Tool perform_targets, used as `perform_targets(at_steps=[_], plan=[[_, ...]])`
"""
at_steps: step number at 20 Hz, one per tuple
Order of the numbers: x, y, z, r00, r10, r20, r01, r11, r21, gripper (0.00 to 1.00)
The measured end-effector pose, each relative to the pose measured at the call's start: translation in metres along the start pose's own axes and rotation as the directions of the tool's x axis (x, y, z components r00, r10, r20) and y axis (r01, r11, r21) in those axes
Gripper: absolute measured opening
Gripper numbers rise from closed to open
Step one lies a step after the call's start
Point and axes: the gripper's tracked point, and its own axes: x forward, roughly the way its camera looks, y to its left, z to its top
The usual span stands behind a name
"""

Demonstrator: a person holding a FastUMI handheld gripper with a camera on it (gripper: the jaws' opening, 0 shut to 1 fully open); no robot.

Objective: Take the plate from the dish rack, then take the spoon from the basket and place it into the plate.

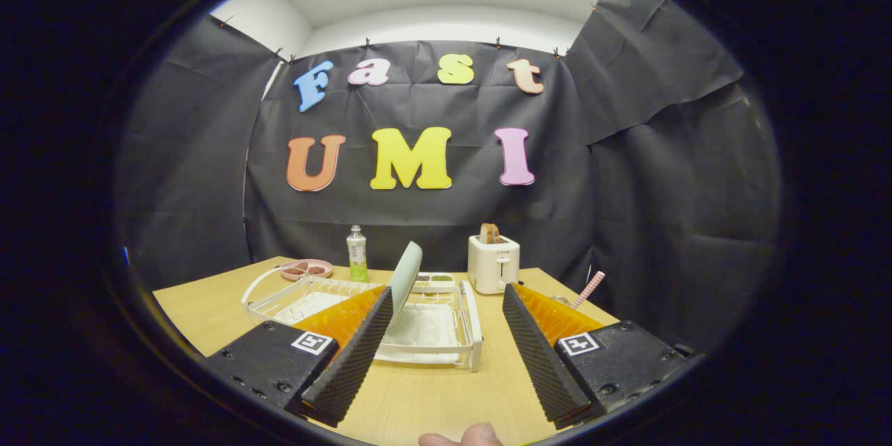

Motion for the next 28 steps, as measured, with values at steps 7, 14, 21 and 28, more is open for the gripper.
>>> perform_targets(at_steps=[7,14,21,28], plan=[[-0.002,0.001,0.018,1.0,0.012,0.023,-0.011,0.998,-0.068,1.0],[0.026,0.036,0.04,0.993,0.104,-0.058,-0.106,0.994,-0.033,1.0],[0.087,0.057,0.094,0.965,0.153,-0.212,-0.16,0.987,-0.016,1.0],[0.157,0.052,0.05,0.788,0.142,-0.599,-0.114,0.99,0.085,1.0]])
